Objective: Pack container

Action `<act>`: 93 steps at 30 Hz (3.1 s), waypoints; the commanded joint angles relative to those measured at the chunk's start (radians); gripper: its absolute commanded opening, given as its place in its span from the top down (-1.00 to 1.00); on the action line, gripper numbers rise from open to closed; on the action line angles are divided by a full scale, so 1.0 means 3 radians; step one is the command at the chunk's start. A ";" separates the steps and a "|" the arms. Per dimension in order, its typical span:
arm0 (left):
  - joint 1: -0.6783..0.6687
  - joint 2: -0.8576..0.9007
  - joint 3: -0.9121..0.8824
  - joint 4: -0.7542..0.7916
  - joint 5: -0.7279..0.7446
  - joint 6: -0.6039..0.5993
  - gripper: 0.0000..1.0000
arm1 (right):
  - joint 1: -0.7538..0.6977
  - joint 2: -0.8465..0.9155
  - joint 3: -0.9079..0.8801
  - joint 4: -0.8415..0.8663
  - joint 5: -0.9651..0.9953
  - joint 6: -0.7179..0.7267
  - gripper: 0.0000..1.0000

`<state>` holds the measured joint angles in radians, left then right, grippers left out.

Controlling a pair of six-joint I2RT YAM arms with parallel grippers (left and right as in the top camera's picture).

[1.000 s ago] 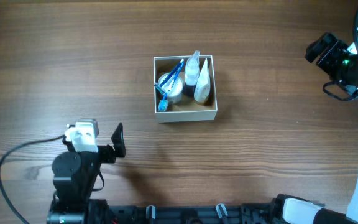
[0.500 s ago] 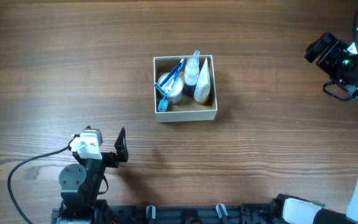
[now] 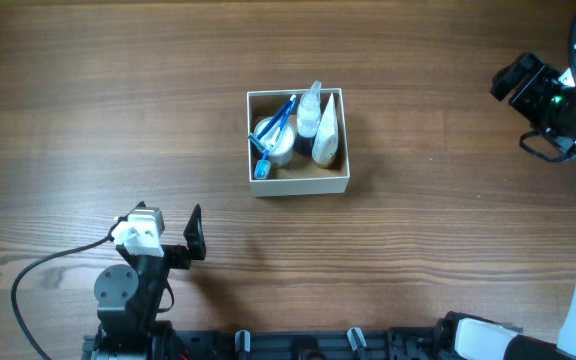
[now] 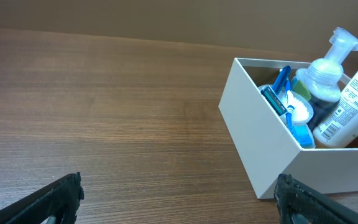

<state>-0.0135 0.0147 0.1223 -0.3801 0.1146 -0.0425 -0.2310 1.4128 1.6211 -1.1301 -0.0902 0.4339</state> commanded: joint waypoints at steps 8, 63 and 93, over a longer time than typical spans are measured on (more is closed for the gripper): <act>0.0018 -0.0039 -0.0027 0.0011 0.0017 0.0041 -1.00 | -0.0008 0.0019 0.0028 0.0001 -0.0053 0.0045 -0.99; 0.0018 -0.0039 -0.0027 0.0011 0.0017 0.0041 -1.00 | -0.0008 -0.4372 -0.4673 0.2595 -0.0601 -0.1260 -0.99; 0.0018 -0.0039 -0.0027 0.0011 0.0017 0.0041 -1.00 | -0.0008 -0.4697 -0.5004 0.2660 -0.0666 -0.1088 -0.99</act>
<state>-0.0135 0.0135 0.1204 -0.3805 0.1146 -0.0422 -0.2310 0.0212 0.1238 -0.3355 -0.2695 0.0925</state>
